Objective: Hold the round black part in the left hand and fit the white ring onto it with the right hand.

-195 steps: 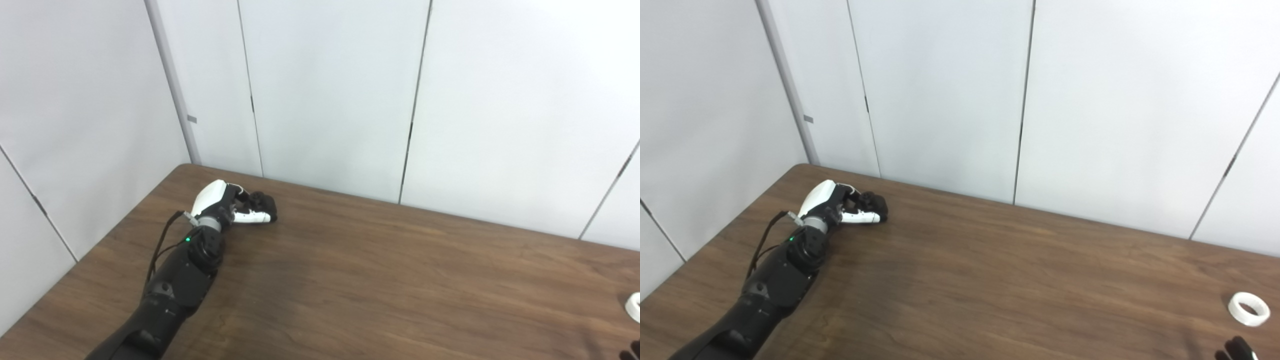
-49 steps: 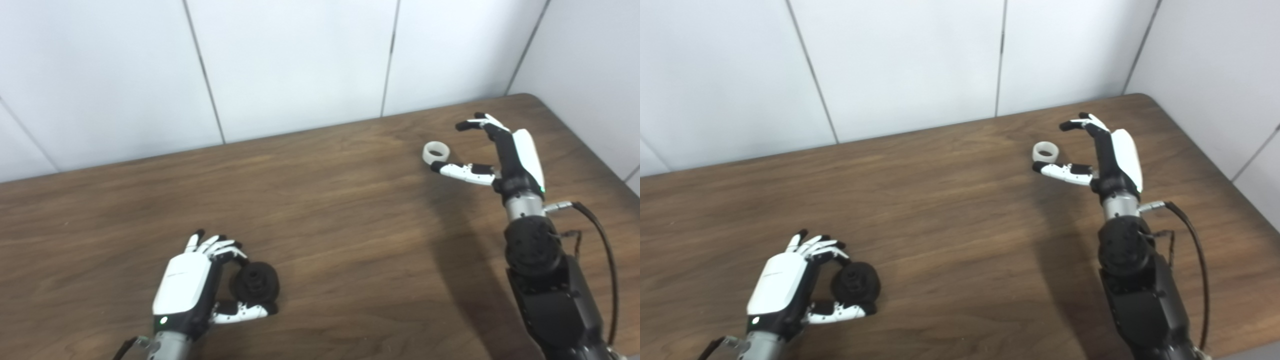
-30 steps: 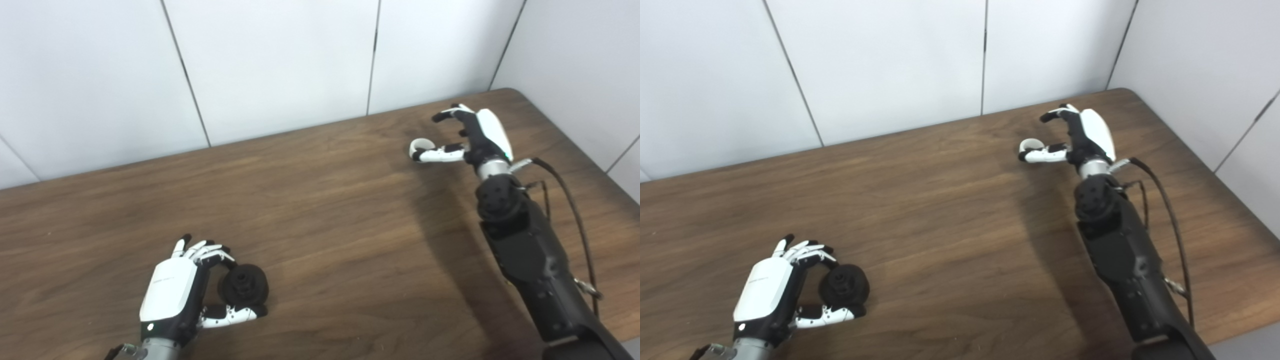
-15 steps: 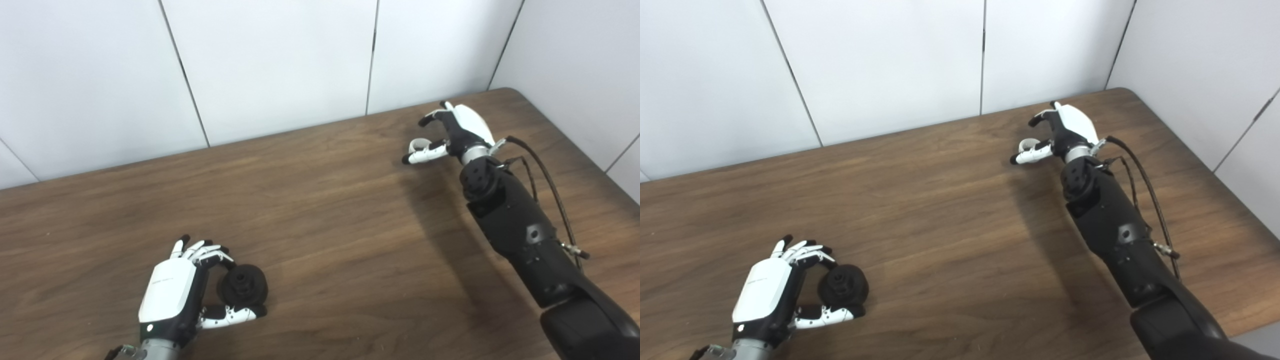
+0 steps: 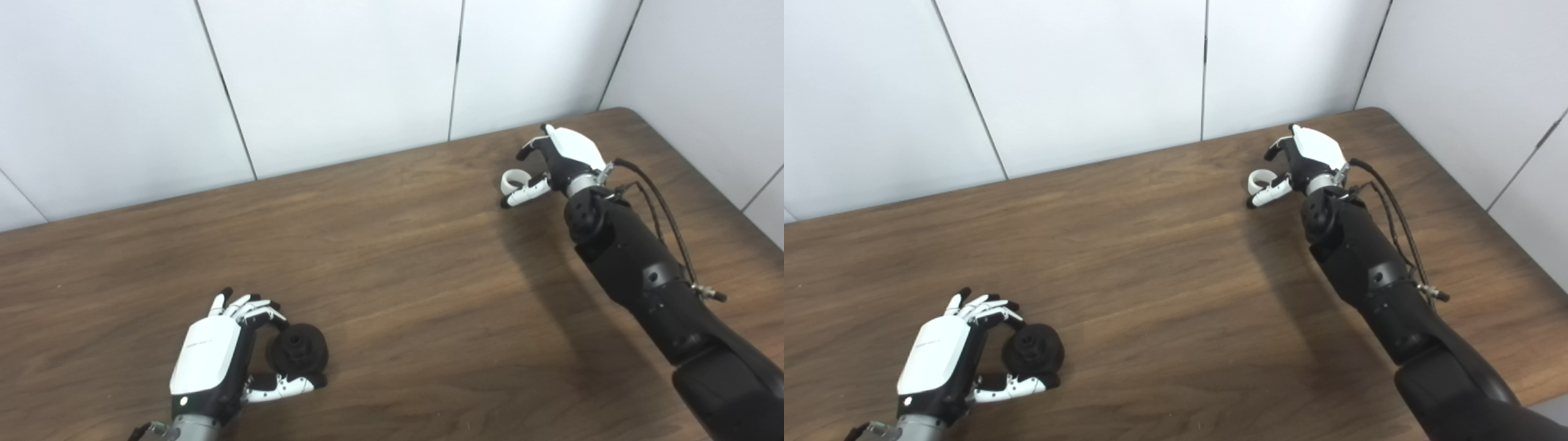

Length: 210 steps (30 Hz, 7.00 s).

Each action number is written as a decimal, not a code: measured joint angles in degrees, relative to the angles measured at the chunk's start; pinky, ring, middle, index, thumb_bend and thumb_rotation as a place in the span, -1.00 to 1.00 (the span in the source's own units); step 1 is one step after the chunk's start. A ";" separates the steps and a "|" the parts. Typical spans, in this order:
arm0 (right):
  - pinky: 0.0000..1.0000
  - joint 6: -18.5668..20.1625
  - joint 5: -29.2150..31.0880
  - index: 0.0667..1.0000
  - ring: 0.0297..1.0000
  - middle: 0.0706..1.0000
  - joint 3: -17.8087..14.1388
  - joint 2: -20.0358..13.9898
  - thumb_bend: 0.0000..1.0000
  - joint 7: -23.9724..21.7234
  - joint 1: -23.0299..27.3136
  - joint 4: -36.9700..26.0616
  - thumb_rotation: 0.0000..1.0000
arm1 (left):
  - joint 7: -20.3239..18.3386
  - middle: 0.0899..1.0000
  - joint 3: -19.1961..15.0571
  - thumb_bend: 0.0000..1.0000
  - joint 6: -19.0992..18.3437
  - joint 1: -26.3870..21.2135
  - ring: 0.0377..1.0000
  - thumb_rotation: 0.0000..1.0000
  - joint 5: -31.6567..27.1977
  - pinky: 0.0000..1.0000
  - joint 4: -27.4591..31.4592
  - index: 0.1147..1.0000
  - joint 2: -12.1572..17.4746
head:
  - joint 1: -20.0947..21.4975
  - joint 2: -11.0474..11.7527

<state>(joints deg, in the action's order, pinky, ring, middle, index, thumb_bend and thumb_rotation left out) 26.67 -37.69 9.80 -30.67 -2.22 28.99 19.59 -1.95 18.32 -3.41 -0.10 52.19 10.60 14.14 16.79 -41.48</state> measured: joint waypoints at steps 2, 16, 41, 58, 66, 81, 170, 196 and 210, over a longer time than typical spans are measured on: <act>1.00 0.00 -0.03 0.31 1.00 1.00 0.00 -0.32 0.89 -0.05 0.00 0.00 -0.50 | -0.16 0.49 -0.02 0.05 -0.08 0.00 0.74 -0.90 -0.01 1.00 0.06 -0.17 0.00 | -0.09 0.00; 1.00 -0.08 -0.02 0.19 1.00 0.99 0.05 -0.69 0.85 -0.17 -0.01 0.13 -0.53 | -0.27 0.49 -0.06 0.05 -0.11 0.00 0.73 -0.90 0.00 1.00 0.09 -0.17 0.00 | -0.18 -0.09; 1.00 -0.29 0.04 0.14 1.00 0.92 0.55 -0.67 0.78 -0.62 0.39 0.69 -0.52 | -0.20 0.49 -0.08 0.05 0.10 0.03 0.73 -0.90 0.01 1.00 0.10 -0.17 0.03 | -0.44 -0.26; 1.00 0.02 0.75 0.12 1.00 0.88 -1.05 -0.68 0.69 -5.97 0.86 0.82 -0.43 | -0.09 0.49 -0.08 0.05 0.17 0.10 0.75 -0.90 0.01 1.00 0.10 -0.17 0.02 | -1.14 -0.62; 1.00 0.02 0.32 0.12 1.00 0.88 -1.36 -0.69 0.70 -8.16 1.24 0.77 -0.41 | -0.03 0.49 -0.04 0.05 0.11 0.13 0.75 -0.90 0.03 1.00 0.10 -0.17 0.00 | -1.58 -0.97; 1.00 0.02 -0.39 0.11 1.00 0.87 -1.17 -0.69 0.69 -9.16 1.60 0.78 -0.43 | 0.23 0.48 0.05 0.05 -0.03 0.20 0.74 -0.90 0.05 1.00 0.10 -0.17 -0.08 | -1.76 -1.32; 1.00 -0.37 -9.23 -0.11 1.00 0.79 11.79 15.79 0.05 -38.30 -13.46 -53.07 -0.72 | 0.29 0.51 3.66 0.05 -3.65 1.31 0.76 -0.89 6.41 1.00 1.28 -0.17 -5.25 | -17.05 -5.19; 1.00 -2.78 -10.39 -0.11 1.00 0.80 13.49 19.33 0.05 -35.99 -13.11 -47.64 -0.72 | 1.39 0.50 4.99 0.05 -4.82 1.33 0.77 -0.89 7.65 1.00 1.15 -0.17 -6.01 | -17.75 -5.36; 1.00 -4.52 -10.33 -0.11 1.00 0.78 13.59 19.36 0.05 -34.35 -12.89 -46.46 -0.72 | 1.52 0.51 4.99 0.05 -4.97 1.35 0.77 -0.89 7.70 1.00 0.96 -0.16 -6.40 | -18.11 -5.36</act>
<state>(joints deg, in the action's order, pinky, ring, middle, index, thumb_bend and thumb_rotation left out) 22.14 -48.01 23.40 -11.30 -36.57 16.10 -26.87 -0.43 23.30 -8.38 1.25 59.88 11.56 7.74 -1.32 -46.85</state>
